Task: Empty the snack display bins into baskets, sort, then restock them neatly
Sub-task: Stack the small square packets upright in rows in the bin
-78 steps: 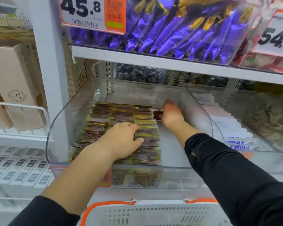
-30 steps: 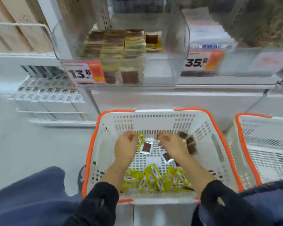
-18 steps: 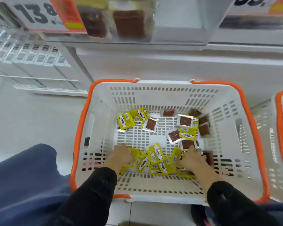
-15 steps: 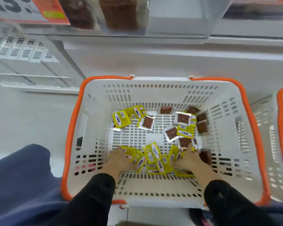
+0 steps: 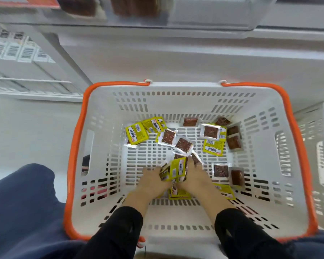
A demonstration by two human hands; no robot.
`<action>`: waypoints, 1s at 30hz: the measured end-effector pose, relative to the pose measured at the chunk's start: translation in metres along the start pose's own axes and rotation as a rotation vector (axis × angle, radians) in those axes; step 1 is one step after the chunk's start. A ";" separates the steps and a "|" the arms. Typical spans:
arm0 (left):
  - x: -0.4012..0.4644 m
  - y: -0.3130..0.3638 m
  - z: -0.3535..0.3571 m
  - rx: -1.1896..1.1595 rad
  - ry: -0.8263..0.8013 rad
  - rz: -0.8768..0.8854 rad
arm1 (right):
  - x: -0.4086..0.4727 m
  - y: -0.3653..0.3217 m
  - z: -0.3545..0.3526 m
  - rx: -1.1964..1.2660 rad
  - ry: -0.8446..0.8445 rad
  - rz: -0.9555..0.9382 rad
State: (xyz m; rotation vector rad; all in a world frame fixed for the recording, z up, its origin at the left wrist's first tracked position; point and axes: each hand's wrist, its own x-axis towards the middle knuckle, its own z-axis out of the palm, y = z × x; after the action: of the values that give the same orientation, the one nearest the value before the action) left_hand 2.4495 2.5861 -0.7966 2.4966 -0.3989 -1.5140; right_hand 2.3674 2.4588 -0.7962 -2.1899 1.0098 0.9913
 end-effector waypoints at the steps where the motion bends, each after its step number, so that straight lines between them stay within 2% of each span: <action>1: 0.001 0.001 0.002 -0.009 0.003 0.018 | 0.001 0.000 -0.002 0.029 0.021 0.022; 3: 0.002 0.006 0.004 -0.022 0.005 0.035 | 0.007 -0.001 -0.007 0.096 0.063 0.085; 6: 0.006 0.020 0.008 -0.056 0.008 0.016 | 0.019 0.001 -0.015 0.193 0.042 0.174; 9: 0.015 0.033 0.012 -0.039 0.069 -0.027 | 0.023 0.003 -0.014 0.294 0.062 0.188; 13: 0.015 0.037 0.017 0.189 0.118 0.043 | 0.015 0.001 -0.005 0.185 0.117 0.135; 16: 0.011 0.028 0.021 0.336 0.011 0.130 | 0.014 0.003 -0.008 0.178 0.021 0.102; 18: 0.009 0.021 0.022 0.403 -0.033 0.141 | 0.007 0.005 -0.001 0.008 -0.073 0.062; 20: 0.006 0.016 0.023 0.374 -0.018 0.112 | -0.002 0.009 0.011 -0.119 -0.116 0.075; 23: 0.006 0.011 0.023 0.294 0.013 0.088 | -0.005 0.013 0.014 -0.117 -0.106 0.103; 26: 0.012 0.001 0.015 0.131 0.017 -0.002 | -0.001 0.020 0.001 -0.049 -0.142 0.121; 30: 0.016 -0.009 0.011 0.150 0.017 0.005 | 0.003 0.027 -0.005 0.319 -0.188 0.163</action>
State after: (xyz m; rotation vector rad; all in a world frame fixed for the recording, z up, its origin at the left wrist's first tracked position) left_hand 2.4476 2.5888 -0.8172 2.6169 -0.5344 -1.5129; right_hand 2.3492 2.4388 -0.7995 -1.7450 1.1805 1.0088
